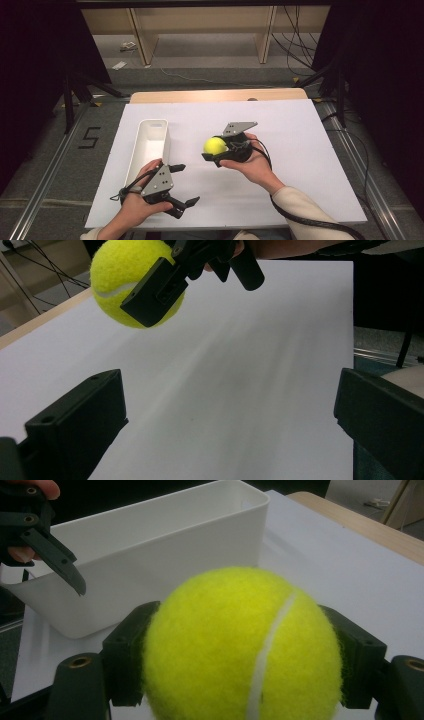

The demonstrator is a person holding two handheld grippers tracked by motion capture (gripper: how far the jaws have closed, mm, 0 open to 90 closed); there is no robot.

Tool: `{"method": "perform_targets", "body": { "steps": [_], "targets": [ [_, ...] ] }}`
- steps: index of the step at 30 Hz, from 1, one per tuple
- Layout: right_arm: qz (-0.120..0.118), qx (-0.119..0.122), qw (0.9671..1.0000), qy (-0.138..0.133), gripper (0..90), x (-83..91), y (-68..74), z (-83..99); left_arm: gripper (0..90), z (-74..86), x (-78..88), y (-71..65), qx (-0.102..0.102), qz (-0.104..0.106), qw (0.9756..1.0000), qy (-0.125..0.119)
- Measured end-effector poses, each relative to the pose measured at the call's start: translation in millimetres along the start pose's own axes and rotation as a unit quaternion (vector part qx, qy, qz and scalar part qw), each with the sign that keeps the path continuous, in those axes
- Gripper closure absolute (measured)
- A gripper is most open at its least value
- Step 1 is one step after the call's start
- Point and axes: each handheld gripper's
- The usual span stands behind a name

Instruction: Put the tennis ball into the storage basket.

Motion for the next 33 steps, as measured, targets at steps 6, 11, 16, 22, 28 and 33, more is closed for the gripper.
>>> {"method": "perform_targets", "body": {
  "steps": [6, 11, 16, 22, 28, 33],
  "targets": [
    [-0.001, 0.0, 1.0, 0.0, 26.3, -1.0, -0.1, -0.7, 0.0, 0.0, 0.1, 0.0, 0.0, 0.0, 1.0, 0.0],
    [-0.001, 0.0, 1.0, -0.002, 26.3, -1.8, 0.2, -1.5, 0.0, -0.1, 0.1, -0.1, 0.0, 0.0, 1.0, 0.0],
    [0.0, -0.001, 1.0, -0.001, 26.3, -2.4, 0.3, -2.6, 0.0, 0.0, 0.1, 0.1, 0.0, 0.0, 1.0, 0.0],
    [-0.003, -0.003, 1.0, -0.001, 26.3, -3.5, 0.9, -3.9, 0.0, -0.1, 0.2, 0.0, 0.0, 0.0, 1.0, 0.0],
    [-0.004, -0.002, 1.0, -0.001, 26.3, -4.6, 1.6, -5.4, 0.0, -0.1, 0.2, 0.0, 0.0, 0.0, 1.0, 0.0],
    [-0.005, -0.001, 1.0, -0.002, 26.3, -5.9, 2.1, -5.8, 0.0, -0.2, 0.3, -0.1, 0.0, 0.0, 1.0, 0.0]
  ]
}}
Point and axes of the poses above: each handheld gripper's, and its own axes: x roughly backward along the jaws, z roughly out of its underside, y roughly to its left, and after that the axes turned 14 degrees about z, right-handed
